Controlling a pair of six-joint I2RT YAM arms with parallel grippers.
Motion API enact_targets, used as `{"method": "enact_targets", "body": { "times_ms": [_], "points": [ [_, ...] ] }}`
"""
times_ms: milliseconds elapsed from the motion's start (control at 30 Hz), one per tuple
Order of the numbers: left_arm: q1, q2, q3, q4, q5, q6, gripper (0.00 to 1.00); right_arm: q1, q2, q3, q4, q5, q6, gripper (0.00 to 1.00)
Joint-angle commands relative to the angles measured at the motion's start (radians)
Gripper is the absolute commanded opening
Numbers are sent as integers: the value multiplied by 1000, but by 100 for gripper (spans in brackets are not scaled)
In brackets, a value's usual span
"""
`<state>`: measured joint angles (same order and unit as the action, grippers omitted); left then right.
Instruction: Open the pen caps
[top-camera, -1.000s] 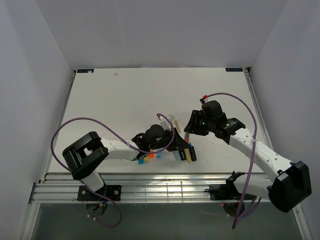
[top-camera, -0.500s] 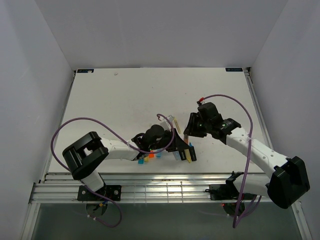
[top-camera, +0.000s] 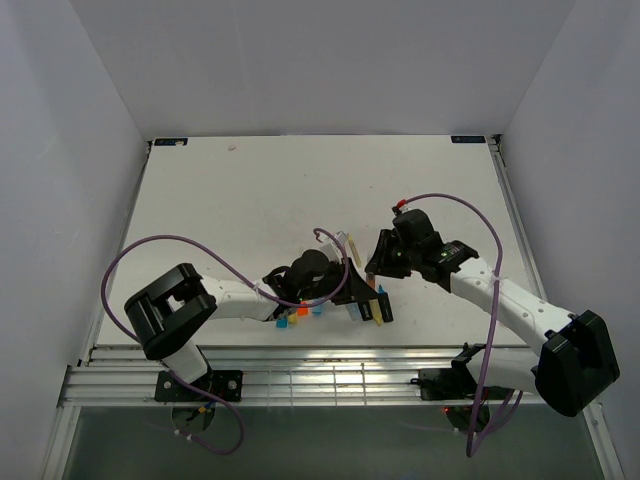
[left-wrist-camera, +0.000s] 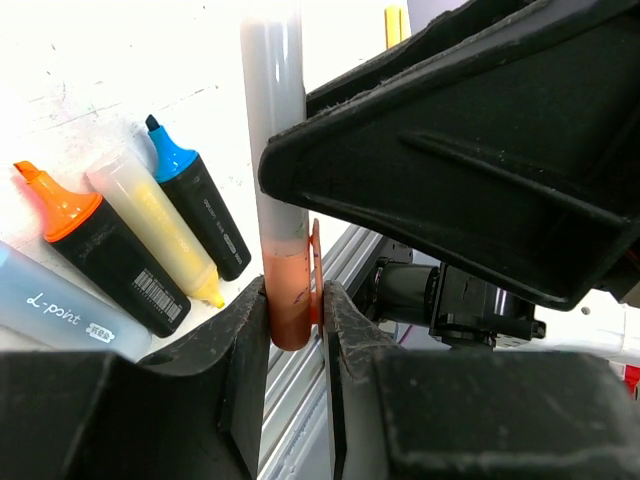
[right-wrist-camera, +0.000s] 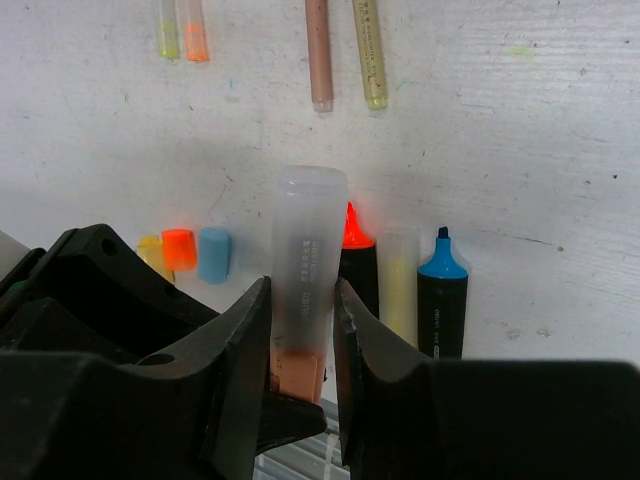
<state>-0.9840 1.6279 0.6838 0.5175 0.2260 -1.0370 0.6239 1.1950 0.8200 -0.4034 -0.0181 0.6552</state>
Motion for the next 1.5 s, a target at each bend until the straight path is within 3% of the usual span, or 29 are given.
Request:
{"method": "enact_targets", "body": {
  "times_ms": [0, 367, 433, 533, 567, 1000, 1267, 1467],
  "points": [
    [-4, -56, 17, 50, 18, 6, 0, 10, 8, -10, 21, 1, 3, 27],
    [-4, -65, 14, 50, 27, 15, 0, 11, 5, -68, 60, -2, 18, 38],
    [-4, -71, 11, 50, 22, 14, 0, 11, 11, -70, 66, -9, 18, 34],
    [-4, -79, 5, 50, 21, 15, 0, 13, 18, -59, 69, -10, 20, 10],
    [-4, -79, 5, 49, 22, 17, 0, 13, 20, -56, 67, -5, 23, 8],
    [-4, -157, -105, 47, 56, 25, 0, -16, 92, 76, 71, 181, 43, 8],
    [-4, -218, -168, 46, 67, 8, 0, -160, 189, 247, 71, 185, -12, 8],
    [-4, -275, -199, 27, 47, 15, 0, -202, 278, 375, 63, 172, -58, 8]
  ]
}}
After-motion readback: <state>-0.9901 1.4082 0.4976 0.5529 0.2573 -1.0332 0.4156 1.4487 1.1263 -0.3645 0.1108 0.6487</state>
